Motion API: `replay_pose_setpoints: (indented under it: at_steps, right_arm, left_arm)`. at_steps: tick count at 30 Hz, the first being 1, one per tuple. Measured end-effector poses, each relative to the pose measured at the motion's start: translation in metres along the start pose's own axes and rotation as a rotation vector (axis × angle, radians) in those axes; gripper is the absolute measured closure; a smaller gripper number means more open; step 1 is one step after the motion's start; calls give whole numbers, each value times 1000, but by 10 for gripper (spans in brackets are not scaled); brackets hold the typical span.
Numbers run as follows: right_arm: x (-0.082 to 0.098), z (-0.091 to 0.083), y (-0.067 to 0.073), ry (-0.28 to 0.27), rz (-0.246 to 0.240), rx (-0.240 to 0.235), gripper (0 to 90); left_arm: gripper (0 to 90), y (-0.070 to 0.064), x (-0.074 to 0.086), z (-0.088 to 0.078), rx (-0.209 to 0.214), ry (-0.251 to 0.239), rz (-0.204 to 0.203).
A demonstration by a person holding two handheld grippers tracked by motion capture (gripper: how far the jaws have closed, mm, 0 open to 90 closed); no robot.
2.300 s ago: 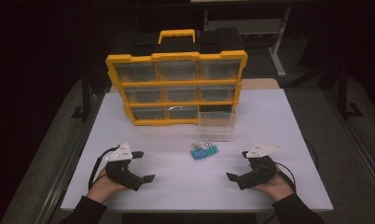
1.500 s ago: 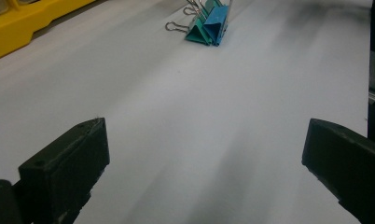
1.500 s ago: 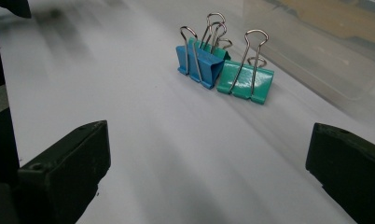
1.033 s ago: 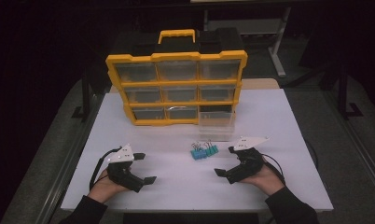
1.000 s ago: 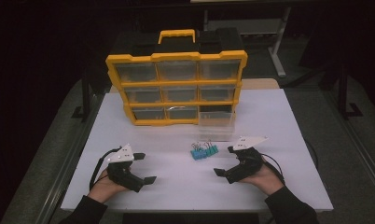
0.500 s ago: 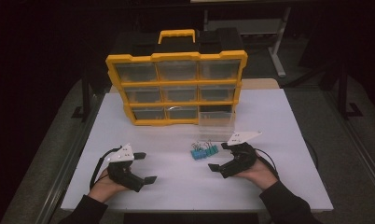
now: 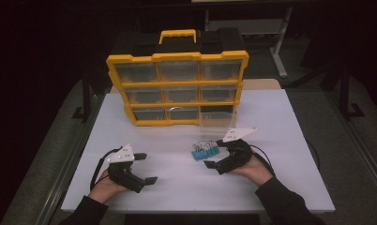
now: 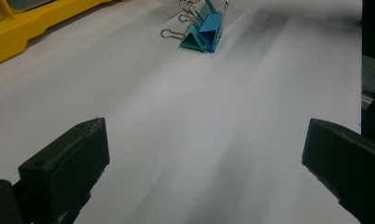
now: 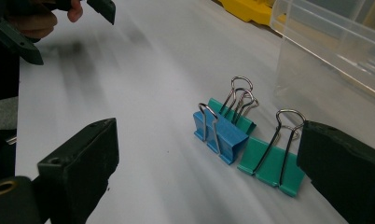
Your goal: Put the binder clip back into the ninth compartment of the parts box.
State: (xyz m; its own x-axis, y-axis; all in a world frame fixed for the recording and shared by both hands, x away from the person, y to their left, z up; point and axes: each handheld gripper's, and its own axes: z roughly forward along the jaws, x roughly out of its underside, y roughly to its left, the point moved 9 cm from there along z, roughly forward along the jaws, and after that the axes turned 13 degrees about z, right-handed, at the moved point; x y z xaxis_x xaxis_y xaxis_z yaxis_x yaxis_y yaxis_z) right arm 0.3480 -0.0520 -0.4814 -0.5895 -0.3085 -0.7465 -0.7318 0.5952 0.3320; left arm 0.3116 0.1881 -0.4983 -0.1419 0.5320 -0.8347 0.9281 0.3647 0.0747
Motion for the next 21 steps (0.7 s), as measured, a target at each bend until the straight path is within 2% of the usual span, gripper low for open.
replay_pose_setpoints:
  at_steps: [9,21]
  right_arm:
    - [-5,5,2,-8,-8,-9,69]
    - [-13,13,4,-21,-23,-1,169]
  left_arm:
    - [4,0,0,0,0,-2,-1]
    - [4,0,-1,-1,0,-9,-6]
